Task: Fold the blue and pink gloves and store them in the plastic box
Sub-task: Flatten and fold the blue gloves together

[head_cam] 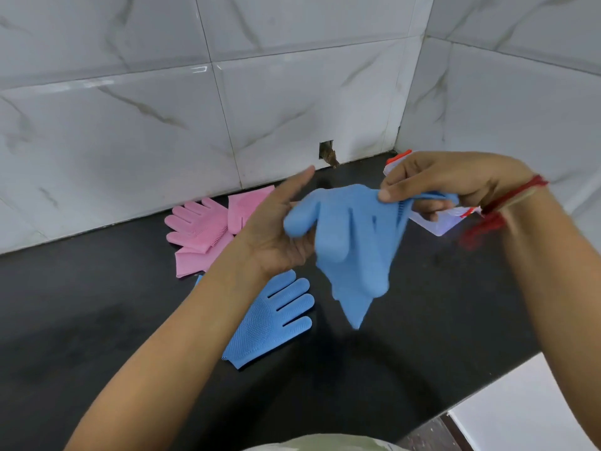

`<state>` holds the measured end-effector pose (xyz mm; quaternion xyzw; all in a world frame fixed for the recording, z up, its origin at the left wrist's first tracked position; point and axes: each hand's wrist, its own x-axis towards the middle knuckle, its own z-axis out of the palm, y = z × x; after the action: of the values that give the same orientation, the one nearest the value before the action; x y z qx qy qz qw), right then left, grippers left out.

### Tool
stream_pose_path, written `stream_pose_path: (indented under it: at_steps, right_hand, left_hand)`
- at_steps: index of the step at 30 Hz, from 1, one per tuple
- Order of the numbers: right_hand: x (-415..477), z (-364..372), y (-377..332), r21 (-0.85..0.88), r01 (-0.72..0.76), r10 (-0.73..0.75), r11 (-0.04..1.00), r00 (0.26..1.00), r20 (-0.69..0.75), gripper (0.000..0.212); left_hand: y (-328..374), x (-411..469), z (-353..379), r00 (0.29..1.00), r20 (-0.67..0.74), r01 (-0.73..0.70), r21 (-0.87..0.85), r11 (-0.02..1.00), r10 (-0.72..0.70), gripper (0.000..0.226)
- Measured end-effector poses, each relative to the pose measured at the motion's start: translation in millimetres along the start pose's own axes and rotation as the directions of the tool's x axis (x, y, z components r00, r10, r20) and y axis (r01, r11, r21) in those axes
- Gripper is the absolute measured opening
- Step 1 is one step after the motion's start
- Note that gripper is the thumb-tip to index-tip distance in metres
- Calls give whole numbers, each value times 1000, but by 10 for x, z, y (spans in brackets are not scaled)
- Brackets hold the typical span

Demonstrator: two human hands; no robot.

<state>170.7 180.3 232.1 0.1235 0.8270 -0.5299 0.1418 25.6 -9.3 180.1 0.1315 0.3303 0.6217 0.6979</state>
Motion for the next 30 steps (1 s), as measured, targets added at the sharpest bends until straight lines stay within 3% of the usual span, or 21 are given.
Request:
stream_pose_path:
  at_steps: [2, 5, 7, 9, 11, 14, 16, 17, 18, 19, 20, 21, 22, 23, 26, 30]
  right_hand:
    - [-18, -89, 47, 94, 6, -14, 996, 996, 92, 31]
    - [146, -120, 349, 325, -91, 81, 941, 996, 45, 24]
    - [398, -51, 654, 407, -219, 217, 887, 975, 51, 29]
    - [718, 32, 984, 476, -338, 405, 812, 913, -44, 23]
    - [948, 90, 1266, 534, -402, 556, 744, 816, -160, 44]
    - [1067, 160, 1455, 518, -368, 577, 772, 747, -331, 70]
    - [1095, 223, 1488, 370, -393, 532, 842, 721, -444, 65]
    - [1102, 266, 1493, 254, -426, 496, 868, 719, -487, 60]
    - [1108, 328, 1496, 141, -459, 462, 877, 725, -511, 55]
    - [1111, 404, 1488, 40, -486, 434, 873, 738, -517, 49]
    - [1114, 486, 1483, -47, -505, 412, 862, 751, -515, 44]
    - [1122, 568, 1484, -121, -517, 388, 847, 759, -524, 39]
    - [1133, 642, 1488, -175, -519, 358, 837, 759, -543, 34]
    - [1137, 701, 1497, -186, -511, 331, 840, 752, -570, 32]
    - [1096, 747, 1486, -124, -470, 315, 874, 741, -593, 31]
    - [921, 622, 1398, -87, -528, 448, 845, 787, -424, 30]
  left_hand:
    - [14, -87, 69, 998, 50, 38, -126, 991, -31, 72]
    - [-131, -31, 41, 997, 46, 73, -333, 940, -61, 69]
    - [-271, 109, -54, 997, -42, 35, -468, 883, -61, 65]
    - [-388, 314, -217, 981, -187, -50, -512, 858, -55, 71]
    - [-489, 509, -368, 943, -328, -110, -470, 876, -57, 71]
    - [-599, 737, -595, 862, -504, -147, -348, 926, -53, 60]
    - [-637, 830, -699, 818, -575, -104, -101, 989, 27, 45]
    - [-654, 866, -737, 793, -597, -27, 170, 985, 125, 38]
    - [-682, 912, -802, 772, -573, 91, 527, 845, 274, 36]
    - [-721, 961, -894, 779, -454, 195, 830, 522, 432, 40]
    - [-758, 1002, -973, 813, -287, 249, 958, 143, 507, 48]
    - [-790, 1040, -1042, 842, -168, 284, 946, -158, 513, 56]
    - [-820, 1080, -1107, 859, -108, 319, 878, -358, 501, 64]
    - [-850, 1116, -1169, 870, -97, 352, 807, -473, 483, 69]
    - [-888, 1182, -1290, 900, -177, 377, 775, -508, 398, 76]
    - [-1063, 1186, -1210, 930, -197, 337, 796, -504, 311, 77]
